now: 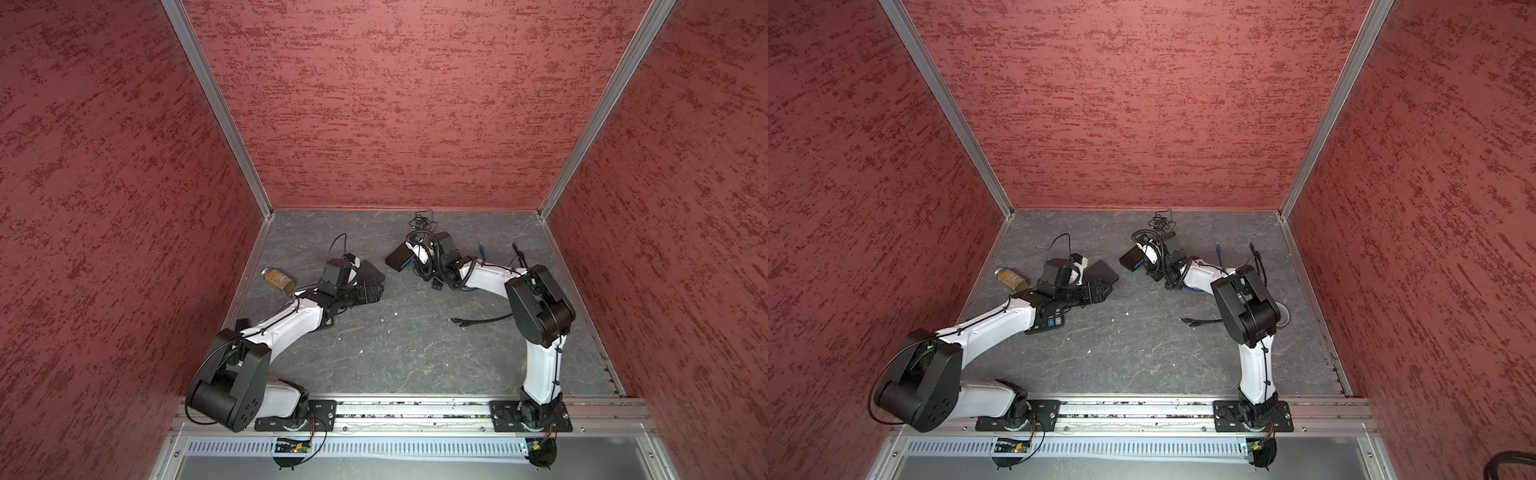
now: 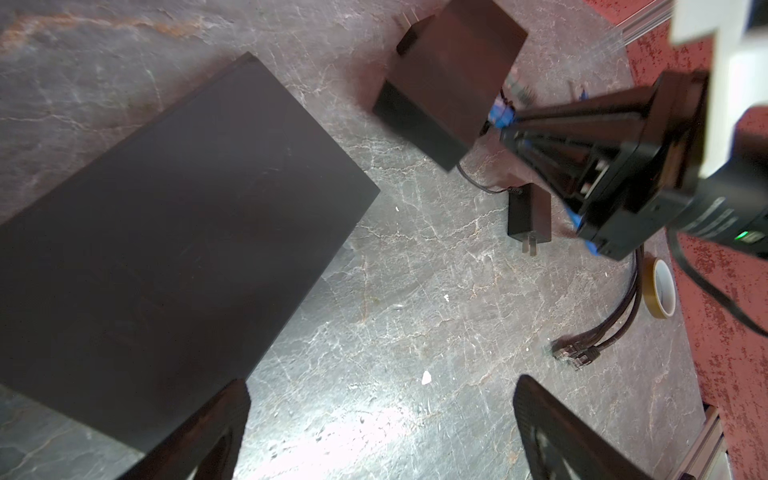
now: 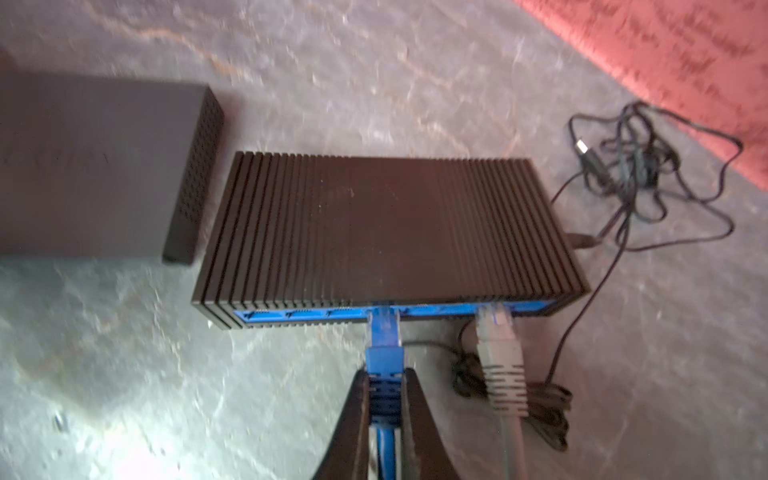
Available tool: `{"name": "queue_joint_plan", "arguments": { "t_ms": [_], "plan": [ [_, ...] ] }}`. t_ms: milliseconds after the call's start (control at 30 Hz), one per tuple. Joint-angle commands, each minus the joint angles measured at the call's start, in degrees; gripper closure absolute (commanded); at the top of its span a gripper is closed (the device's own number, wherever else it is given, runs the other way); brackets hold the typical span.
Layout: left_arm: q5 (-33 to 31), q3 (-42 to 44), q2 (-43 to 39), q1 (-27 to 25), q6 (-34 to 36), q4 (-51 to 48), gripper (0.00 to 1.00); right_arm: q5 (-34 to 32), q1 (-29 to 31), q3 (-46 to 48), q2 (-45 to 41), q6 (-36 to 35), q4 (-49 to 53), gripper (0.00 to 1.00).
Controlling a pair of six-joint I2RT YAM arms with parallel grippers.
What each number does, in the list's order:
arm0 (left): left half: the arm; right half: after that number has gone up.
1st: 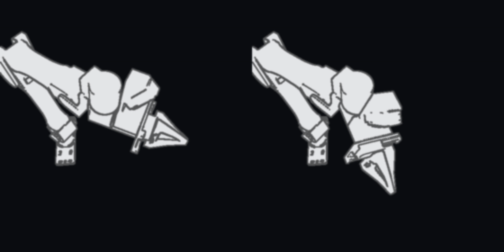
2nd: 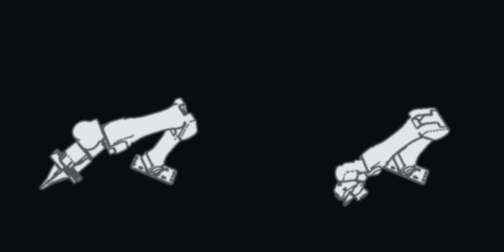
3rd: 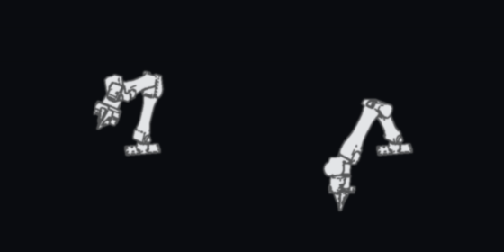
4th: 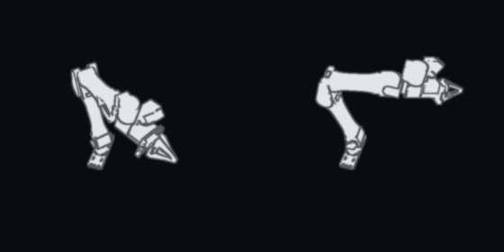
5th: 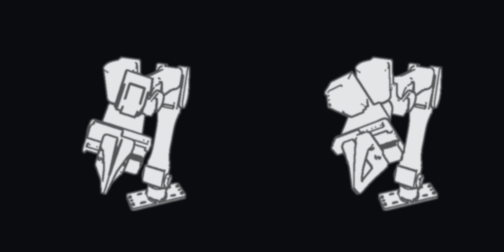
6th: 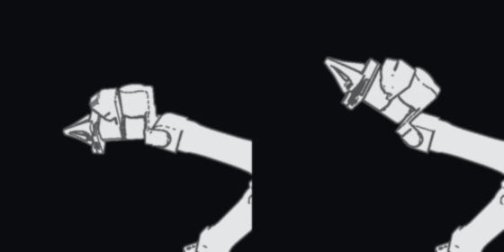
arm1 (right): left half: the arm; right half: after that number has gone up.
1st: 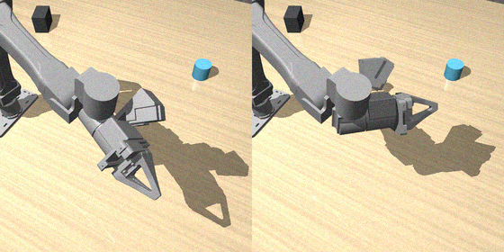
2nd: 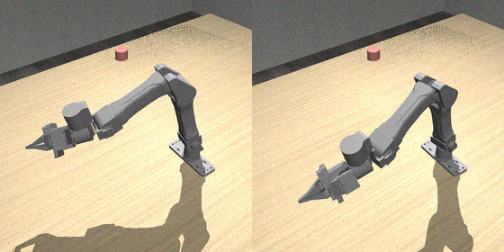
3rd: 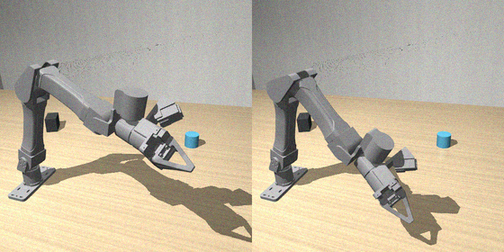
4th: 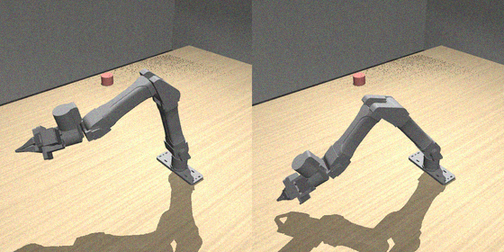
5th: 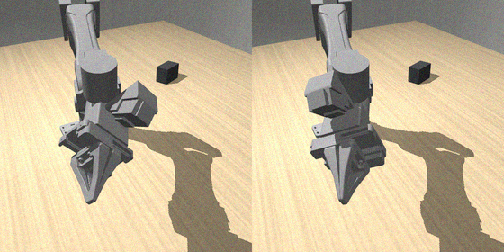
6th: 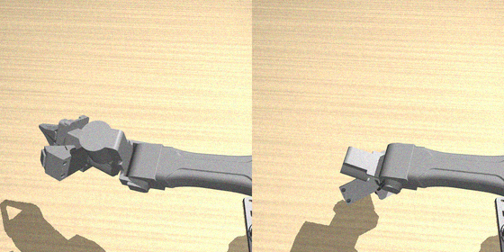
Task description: Insert the plug into the switch port
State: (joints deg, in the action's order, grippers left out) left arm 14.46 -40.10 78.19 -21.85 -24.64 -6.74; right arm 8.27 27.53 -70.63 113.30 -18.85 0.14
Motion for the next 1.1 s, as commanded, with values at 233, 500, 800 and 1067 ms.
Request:
{"name": "queue_joint_plan", "arguments": {
  "t_ms": [233,500,800,1067],
  "plan": [
    [-0.23,1.52,-0.19,0.55,-0.23,1.92,0.0,3.57,-2.82,5.84,-7.44,-7.29,3.39,0.88],
    [0.09,2.56,0.46,0.99,0.03,3.33,0.0,3.66,-2.84,5.12,-5.94,-12.63,10.55,0.85],
    [1.13,2.74,1.42,1.87,0.29,4.19,0.0,2.14,-2.88,1.37,-2.07,-13.74,14.14,0.73],
    [1.75,2.92,1.1,2.61,0.63,3.84,0.0,2.25,-2.98,1.97,-4.4,-13.66,13.9,0.64]
  ]
}}
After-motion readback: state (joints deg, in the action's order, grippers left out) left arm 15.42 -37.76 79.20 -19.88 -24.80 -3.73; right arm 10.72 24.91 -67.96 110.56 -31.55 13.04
